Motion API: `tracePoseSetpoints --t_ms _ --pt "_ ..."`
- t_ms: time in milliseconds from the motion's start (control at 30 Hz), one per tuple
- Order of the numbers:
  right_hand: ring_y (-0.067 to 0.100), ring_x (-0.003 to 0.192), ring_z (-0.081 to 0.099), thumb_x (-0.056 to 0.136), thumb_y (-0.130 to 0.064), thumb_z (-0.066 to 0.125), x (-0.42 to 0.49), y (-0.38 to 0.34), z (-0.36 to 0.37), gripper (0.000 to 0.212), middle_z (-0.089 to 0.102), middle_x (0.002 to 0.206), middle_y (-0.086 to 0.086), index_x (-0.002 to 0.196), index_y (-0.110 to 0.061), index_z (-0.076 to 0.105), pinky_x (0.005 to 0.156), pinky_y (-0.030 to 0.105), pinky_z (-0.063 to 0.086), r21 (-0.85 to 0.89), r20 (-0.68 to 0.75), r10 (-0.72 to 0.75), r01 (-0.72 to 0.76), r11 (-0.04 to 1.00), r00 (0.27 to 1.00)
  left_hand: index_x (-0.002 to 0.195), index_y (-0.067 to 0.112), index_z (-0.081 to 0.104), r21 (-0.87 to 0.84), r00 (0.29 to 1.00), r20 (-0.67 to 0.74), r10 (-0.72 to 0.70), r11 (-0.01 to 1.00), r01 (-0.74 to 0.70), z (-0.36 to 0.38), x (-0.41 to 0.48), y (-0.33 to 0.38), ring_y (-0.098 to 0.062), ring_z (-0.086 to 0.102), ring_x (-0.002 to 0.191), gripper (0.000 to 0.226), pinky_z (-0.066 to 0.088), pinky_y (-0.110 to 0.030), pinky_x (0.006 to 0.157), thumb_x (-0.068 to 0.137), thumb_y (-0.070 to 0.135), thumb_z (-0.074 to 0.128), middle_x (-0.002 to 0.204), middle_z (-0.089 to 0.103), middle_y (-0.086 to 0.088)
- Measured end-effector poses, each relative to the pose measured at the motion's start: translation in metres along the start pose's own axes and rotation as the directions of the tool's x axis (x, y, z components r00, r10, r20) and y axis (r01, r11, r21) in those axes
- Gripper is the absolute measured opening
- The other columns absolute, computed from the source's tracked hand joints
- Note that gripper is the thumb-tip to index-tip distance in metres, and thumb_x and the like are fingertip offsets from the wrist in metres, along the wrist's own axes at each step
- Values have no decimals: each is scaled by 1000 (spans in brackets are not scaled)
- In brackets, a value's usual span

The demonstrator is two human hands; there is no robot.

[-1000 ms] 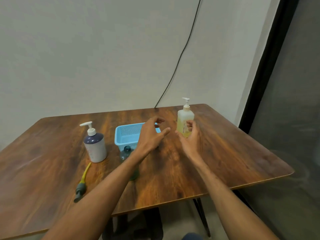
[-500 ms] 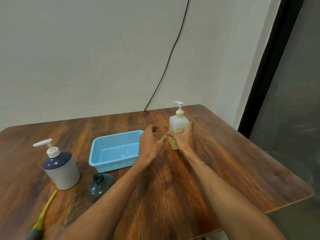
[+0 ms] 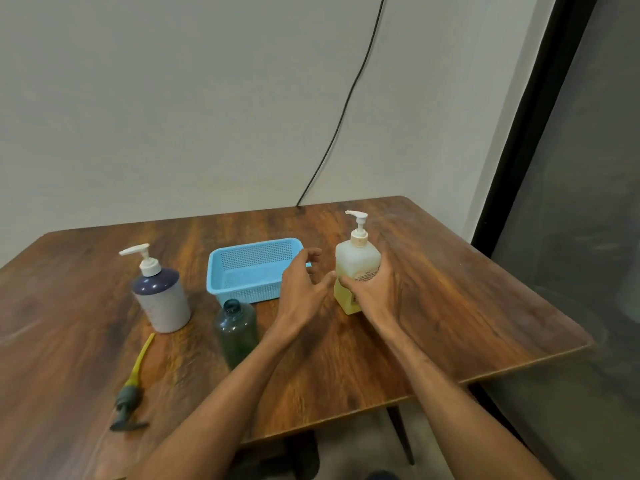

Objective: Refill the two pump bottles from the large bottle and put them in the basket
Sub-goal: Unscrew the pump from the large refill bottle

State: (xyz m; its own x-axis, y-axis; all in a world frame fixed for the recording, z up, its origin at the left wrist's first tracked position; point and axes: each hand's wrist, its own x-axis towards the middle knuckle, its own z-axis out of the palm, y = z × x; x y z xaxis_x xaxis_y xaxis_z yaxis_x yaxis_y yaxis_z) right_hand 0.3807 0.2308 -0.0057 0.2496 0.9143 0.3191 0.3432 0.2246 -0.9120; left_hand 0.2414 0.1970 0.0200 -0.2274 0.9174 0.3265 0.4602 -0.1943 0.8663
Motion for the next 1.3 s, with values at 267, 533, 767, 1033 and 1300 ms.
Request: tracePoseSetpoints --t_ms 267,533,767,1033,1300 --pt "14 103 64 64 -39 93 -84 -20 -23 80 64 118 -2 130 -20 53 86 39 60 -65 40 -71 73 995 997 130 20 57 -71 999 -23 34 997 -36 -39 -78 0 -10 63 111 47 52 -20 87 89 29 76 127 61 9" --pt "9 96 63 67 -54 87 -120 -33 -27 75 61 109 -8 126 -25 52 74 25 58 -73 76 -108 114 991 991 141 17 49 -136 999 20 31 990 -28 -51 -104 -7 -12 63 117 68 57 -32 97 85 44 78 136 61 1" --pt "12 109 59 66 -33 92 -118 -28 -29 84 58 123 -5 136 -26 46 83 27 56 -19 154 -115 119 993 981 145 26 44 -176 989 123 78 983 -55 -44 -97 5 -10 58 122 81 54 -31 100 78 48 82 141 54 7" --pt "17 124 59 74 2 82 -95 -22 -68 82 59 132 -7 143 -22 44 90 28 58 121 520 -65 2 993 852 137 26 52 -113 974 164 154 984 -137 -38 -87 6 -6 60 116 73 55 -36 99 75 43 87 129 62 11" --pt "11 90 64 73 -34 87 -78 -84 -61 36 70 98 -6 102 -22 70 75 28 55 87 276 -242 226 970 930 128 30 60 -123 979 87 184 977 -172 -40 -88 7 -1 66 107 66 59 -36 92 69 42 89 117 69 14"
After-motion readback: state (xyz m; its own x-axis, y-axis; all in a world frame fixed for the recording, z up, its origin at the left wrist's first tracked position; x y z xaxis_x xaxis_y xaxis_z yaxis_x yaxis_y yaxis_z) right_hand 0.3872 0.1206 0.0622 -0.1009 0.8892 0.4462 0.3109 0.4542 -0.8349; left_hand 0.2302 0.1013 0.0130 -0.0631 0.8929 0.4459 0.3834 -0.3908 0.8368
